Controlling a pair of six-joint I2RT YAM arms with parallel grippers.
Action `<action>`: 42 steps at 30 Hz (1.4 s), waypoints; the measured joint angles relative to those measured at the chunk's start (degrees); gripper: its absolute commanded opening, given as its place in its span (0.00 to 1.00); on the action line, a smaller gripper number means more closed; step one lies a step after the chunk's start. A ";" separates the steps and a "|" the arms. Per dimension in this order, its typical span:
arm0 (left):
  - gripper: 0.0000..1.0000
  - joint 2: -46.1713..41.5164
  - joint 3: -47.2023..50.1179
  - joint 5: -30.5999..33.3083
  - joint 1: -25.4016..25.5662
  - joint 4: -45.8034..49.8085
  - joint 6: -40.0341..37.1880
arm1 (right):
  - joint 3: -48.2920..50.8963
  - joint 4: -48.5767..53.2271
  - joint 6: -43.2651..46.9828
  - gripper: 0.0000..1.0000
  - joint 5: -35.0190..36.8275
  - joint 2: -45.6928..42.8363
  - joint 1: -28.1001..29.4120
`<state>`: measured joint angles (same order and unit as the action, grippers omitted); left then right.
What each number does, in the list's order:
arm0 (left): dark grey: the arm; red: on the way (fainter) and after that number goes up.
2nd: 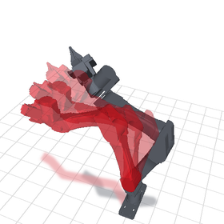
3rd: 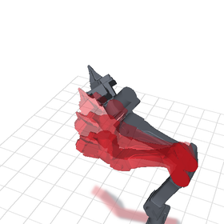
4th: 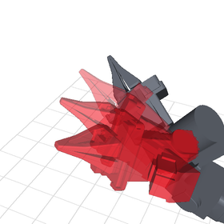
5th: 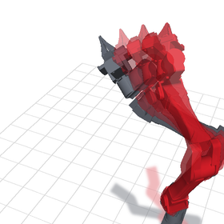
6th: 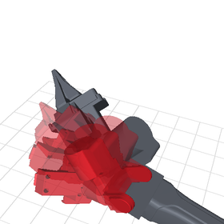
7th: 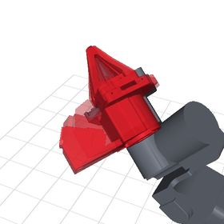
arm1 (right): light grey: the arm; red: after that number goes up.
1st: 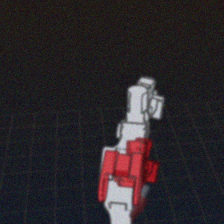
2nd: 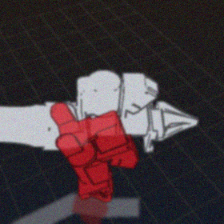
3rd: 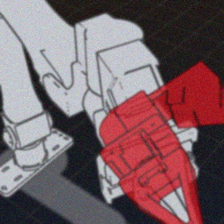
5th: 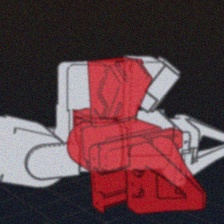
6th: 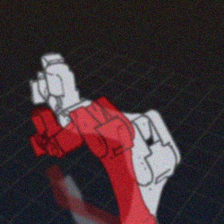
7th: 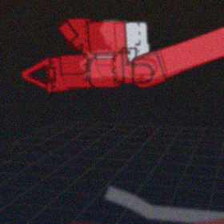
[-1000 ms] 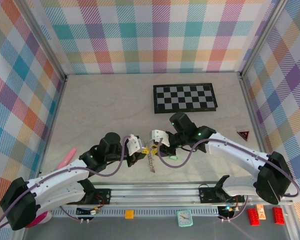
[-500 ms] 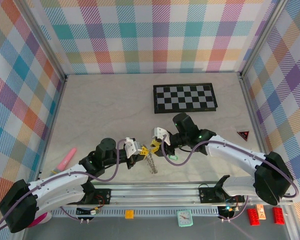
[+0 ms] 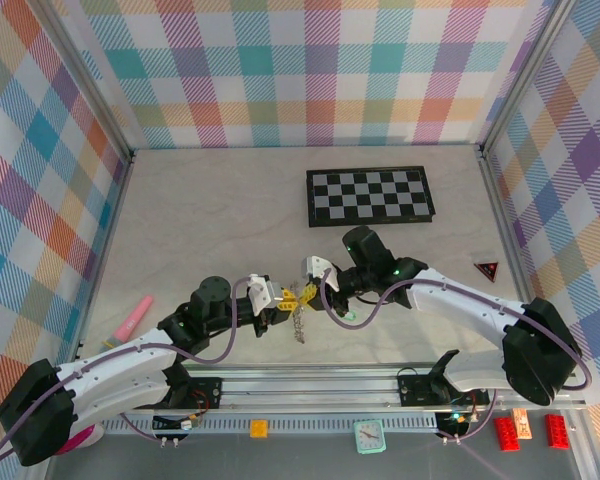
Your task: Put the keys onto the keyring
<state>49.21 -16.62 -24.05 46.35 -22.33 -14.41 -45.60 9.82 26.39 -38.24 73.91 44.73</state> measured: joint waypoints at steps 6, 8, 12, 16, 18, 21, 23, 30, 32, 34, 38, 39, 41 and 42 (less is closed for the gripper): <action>0.20 -0.70 -2.58 1.20 0.00 5.90 -1.51 | -4.50 7.37 3.06 0.00 1.99 0.37 0.02; 0.20 -0.63 -3.76 1.16 0.00 7.69 -1.95 | -6.23 9.53 4.24 0.00 2.75 0.57 0.28; 0.20 -0.04 -5.53 1.09 0.00 9.53 -2.89 | -8.92 13.16 6.21 0.00 4.59 1.55 1.11; 0.13 0.72 -6.27 0.94 0.00 10.64 -3.39 | -10.86 16.28 7.93 0.00 6.51 3.15 2.38; 0.02 1.18 -6.58 0.55 0.00 11.54 -3.69 | -11.37 17.09 8.61 0.00 7.34 3.54 2.64; 0.00 1.77 -6.97 -0.02 0.00 11.96 -4.57 | -11.39 17.46 8.81 0.11 7.78 3.54 2.75; 0.00 1.86 -6.99 -0.22 0.02 12.00 -4.59 | -10.95 16.76 8.31 0.29 7.67 3.37 2.73; 0.00 1.95 -4.61 -0.35 0.00 7.65 -2.71 | -2.16 7.96 2.54 0.35 5.84 -1.55 0.28; 0.00 1.95 -2.78 -0.37 0.00 4.79 -1.33 | 0.48 5.49 0.15 0.36 5.86 -2.19 -0.17; 0.00 1.95 -1.31 -0.37 0.00 1.66 0.09 | 2.99 2.64 -2.19 0.36 5.88 -2.40 -0.15; 0.00 2.34 0.04 -0.39 0.00 -2.25 1.86 | 6.47 -1.90 -5.90 0.36 5.79 -2.45 -0.15; 0.00 2.49 0.15 -0.39 0.00 -2.99 2.08 | 6.78 -2.67 -6.40 0.35 5.62 -2.40 -0.15; 0.00 2.60 0.37 -0.42 0.00 -4.13 2.69 | 6.93 -4.57 -7.32 0.34 5.18 -2.03 -0.15; 0.00 2.62 0.42 -0.42 0.00 -4.55 2.89 | 6.93 -5.51 -7.65 0.34 4.98 -1.70 -0.15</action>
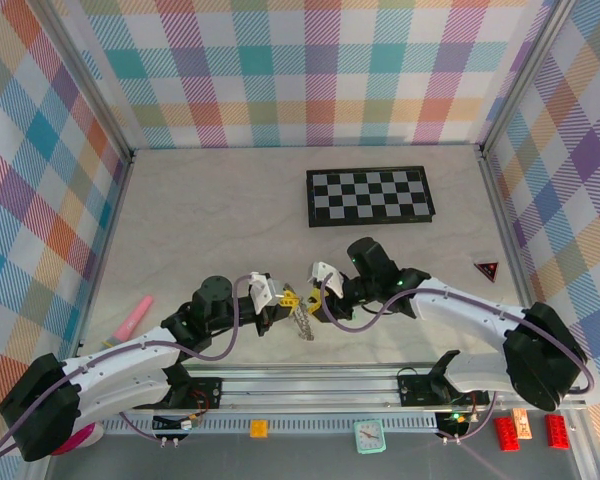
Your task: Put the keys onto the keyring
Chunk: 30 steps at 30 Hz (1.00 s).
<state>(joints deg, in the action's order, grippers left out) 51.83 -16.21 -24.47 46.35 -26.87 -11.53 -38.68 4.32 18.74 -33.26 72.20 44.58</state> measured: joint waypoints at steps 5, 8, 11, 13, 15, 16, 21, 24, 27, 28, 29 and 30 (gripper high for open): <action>0.00 0.09 0.07 -0.11 0.00 -1.40 0.42 | 0.13 -3.85 -1.33 0.33 -1.01 1.79 0.00; 0.00 0.09 0.20 -0.11 0.00 -2.01 0.44 | 0.13 -5.35 -1.79 0.26 -1.68 2.23 0.00; 0.00 0.09 0.33 -0.11 0.00 -2.10 0.44 | 0.44 -6.23 -2.01 0.19 -1.77 2.32 0.00; 0.00 0.09 0.33 -0.11 0.00 -2.12 0.46 | 0.55 -6.43 -1.99 0.15 -1.73 2.32 0.00; 0.00 0.07 0.33 -0.13 0.00 -2.12 0.46 | 0.55 -6.34 -1.57 0.13 -1.62 2.32 0.00; 0.00 0.07 0.33 -0.13 0.00 -2.08 0.44 | 0.55 -6.12 -1.36 0.12 -1.36 2.23 0.00; 0.00 -0.17 0.33 -0.52 0.00 -1.60 0.42 | -0.26 -2.25 0.50 0.11 -0.83 1.22 0.00; 0.00 -0.63 0.33 -0.81 0.00 -1.49 0.37 | -1.99 0.33 1.68 0.07 -0.83 1.22 0.00; 0.00 -1.27 0.33 -1.09 0.00 -1.09 0.35 | -3.58 2.60 2.97 0.04 -0.87 1.36 0.00; 0.00 -1.49 0.33 -1.09 0.00 -0.90 0.33 | -4.11 3.37 3.30 0.04 -0.87 1.62 0.00; 0.00 -1.75 0.33 -1.09 0.00 -0.61 0.24 | -4.61 4.17 3.69 0.03 -0.90 2.12 0.00; 0.00 -1.92 0.33 -1.01 0.00 -0.26 0.17 | -5.07 4.87 4.20 0.03 -0.98 2.69 0.00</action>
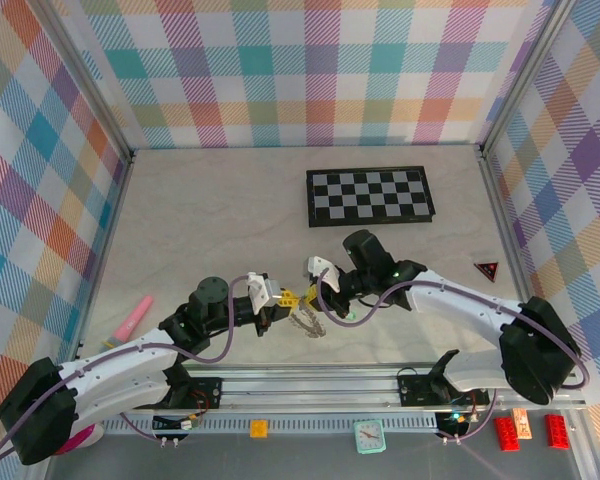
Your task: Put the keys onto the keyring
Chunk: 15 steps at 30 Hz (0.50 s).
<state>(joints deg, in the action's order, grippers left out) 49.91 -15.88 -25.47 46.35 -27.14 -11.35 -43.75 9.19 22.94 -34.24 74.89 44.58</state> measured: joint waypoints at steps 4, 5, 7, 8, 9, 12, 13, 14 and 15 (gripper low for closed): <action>0.00 -0.17 0.00 0.02 0.00 1.42 -0.02 | -0.96 1.64 0.72 0.02 -0.48 2.14 0.09; 0.00 -0.17 0.00 0.00 0.00 1.77 -0.04 | -1.01 1.95 0.90 0.01 -0.63 2.54 0.15; 0.00 -0.17 0.00 0.00 0.00 2.40 -0.09 | -1.29 2.78 1.27 0.00 -0.92 3.08 0.17; 0.00 -0.17 0.00 -0.07 0.00 2.69 -0.22 | -1.66 3.34 1.55 0.00 -0.92 3.32 0.15; 0.00 -0.17 0.00 -0.22 0.00 2.86 -0.26 | -2.05 3.93 1.62 0.00 -0.92 3.48 0.15; 0.00 -0.15 0.00 -0.70 0.00 2.89 -0.50 | -3.78 6.69 2.36 0.00 -0.94 4.09 0.15; 0.00 -0.15 0.00 -0.98 0.00 2.89 -0.52 | -4.55 7.67 2.75 0.00 -0.96 4.42 0.15; 0.00 -0.15 0.00 -1.14 0.00 2.86 -0.66 | -5.70 8.92 3.26 0.00 -1.03 5.03 0.15; 0.00 -0.13 0.00 -1.29 0.00 2.86 -0.70 | -6.51 9.62 3.56 0.00 -1.18 5.57 0.15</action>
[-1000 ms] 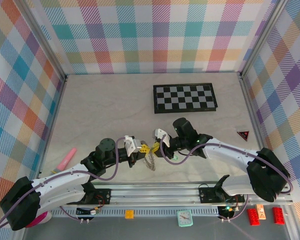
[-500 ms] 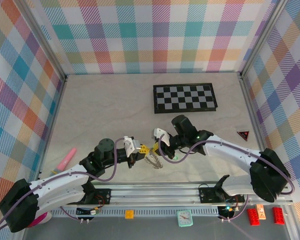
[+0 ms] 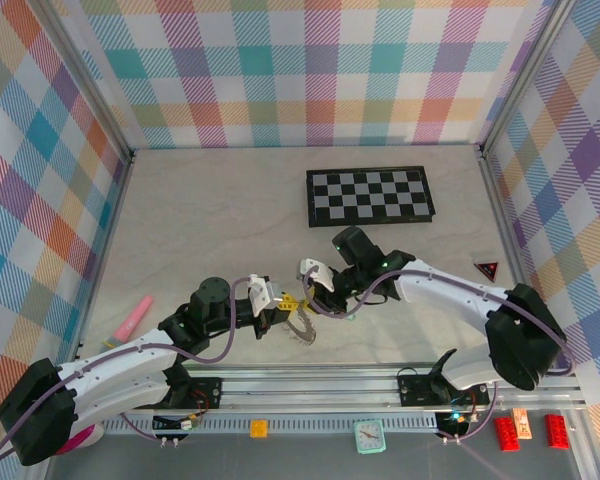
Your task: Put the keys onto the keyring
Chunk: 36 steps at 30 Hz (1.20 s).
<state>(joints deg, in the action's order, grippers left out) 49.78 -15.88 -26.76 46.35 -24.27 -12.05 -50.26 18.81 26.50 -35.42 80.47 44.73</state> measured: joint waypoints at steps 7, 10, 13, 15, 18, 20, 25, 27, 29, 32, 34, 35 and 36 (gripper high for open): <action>0.00 0.37 -0.02 -0.46 0.00 0.17 -0.92 | -4.24 6.21 2.38 0.00 -1.11 3.34 0.00; 0.00 0.37 -0.02 -0.37 0.00 0.57 -1.14 | -5.40 8.15 3.06 0.00 -1.40 5.03 0.00; 0.00 0.35 -0.02 -0.15 0.00 1.53 -1.33 | -5.46 9.18 3.17 0.00 -1.75 6.10 0.02; 0.00 0.35 -0.02 -0.17 0.00 1.88 -1.49 | -5.46 9.57 3.15 0.00 -1.64 6.29 0.07; 0.00 0.28 -0.02 -0.17 0.00 1.95 -1.60 | -5.57 10.03 3.17 0.00 -1.44 6.38 0.07; 0.00 0.31 -0.02 -0.20 0.00 2.03 -1.73 | -6.03 10.69 3.17 0.00 -1.29 6.60 0.13; 0.00 0.55 -0.35 -0.42 0.00 2.21 -2.40 | -7.32 11.74 3.13 0.00 -0.42 6.36 0.24; 0.00 0.90 -1.16 -0.42 0.00 3.37 -2.84 | -7.56 12.13 3.13 0.00 0.46 5.38 0.22; 0.00 1.07 -1.75 -0.33 0.00 4.00 -3.30 | -7.63 12.44 3.13 0.00 1.84 3.69 0.22; 0.00 1.05 -2.91 0.39 0.00 4.85 -4.07 | -7.61 13.51 3.13 0.00 5.05 0.55 0.22; 0.00 1.05 -3.23 1.14 0.00 5.33 -4.28 | -7.63 14.19 3.17 0.00 7.48 -1.46 0.22; 0.00 1.05 -3.28 1.84 0.00 5.79 -4.28 | -7.63 14.58 3.21 0.00 8.50 -2.45 0.22; 0.00 1.05 -3.34 2.34 0.00 6.05 -4.31 | -7.63 14.93 3.39 0.00 9.38 -3.32 0.42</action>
<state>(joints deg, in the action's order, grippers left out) 50.83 -19.22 -24.43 46.35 -18.22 -16.36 -57.89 33.74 29.89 -26.04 77.14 45.15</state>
